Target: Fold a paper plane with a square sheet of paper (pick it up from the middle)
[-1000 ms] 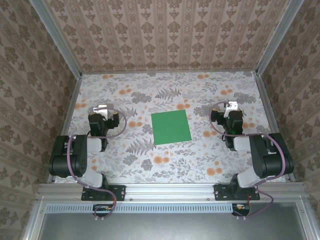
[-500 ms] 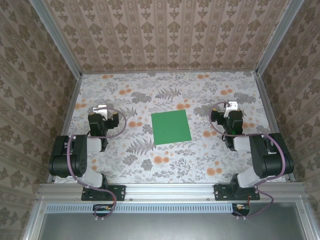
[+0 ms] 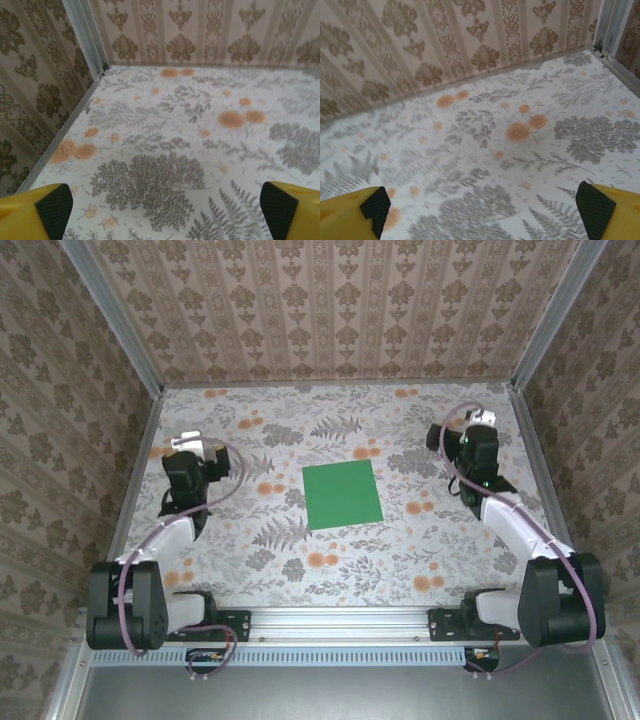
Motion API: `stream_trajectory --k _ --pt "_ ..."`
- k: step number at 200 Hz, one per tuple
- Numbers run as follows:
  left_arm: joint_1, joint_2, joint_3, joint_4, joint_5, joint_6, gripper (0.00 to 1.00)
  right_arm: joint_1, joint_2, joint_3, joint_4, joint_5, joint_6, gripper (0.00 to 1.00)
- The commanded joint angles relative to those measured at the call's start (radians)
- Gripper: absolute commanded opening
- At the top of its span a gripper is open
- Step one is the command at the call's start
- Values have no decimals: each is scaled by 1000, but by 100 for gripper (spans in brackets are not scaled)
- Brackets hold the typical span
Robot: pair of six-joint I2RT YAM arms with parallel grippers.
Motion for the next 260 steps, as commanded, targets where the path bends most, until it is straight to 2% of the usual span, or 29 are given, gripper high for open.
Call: stream_trajectory --k 1,29,52,101,154,191,221,260 --pt "-4 -71 85 -299 5 -154 100 50 80 109 -357 -106 171 100" --pt "-2 -129 144 -455 100 -249 100 243 206 219 -426 -71 195 100" --pt "0 -159 170 -521 137 -241 100 377 340 347 -501 -90 236 100" --pt "1 -170 189 -529 152 -228 100 537 589 543 -566 -181 327 100" --pt "15 -130 191 -514 177 -220 100 611 759 681 -660 -230 327 100" --pt "21 -106 195 -513 185 -218 100 627 834 736 -747 -230 315 99" --pt "26 -96 192 -505 190 -220 100 626 826 696 -790 -214 265 100" --pt "28 -80 183 -482 215 -227 100 624 758 522 -839 -186 108 100"
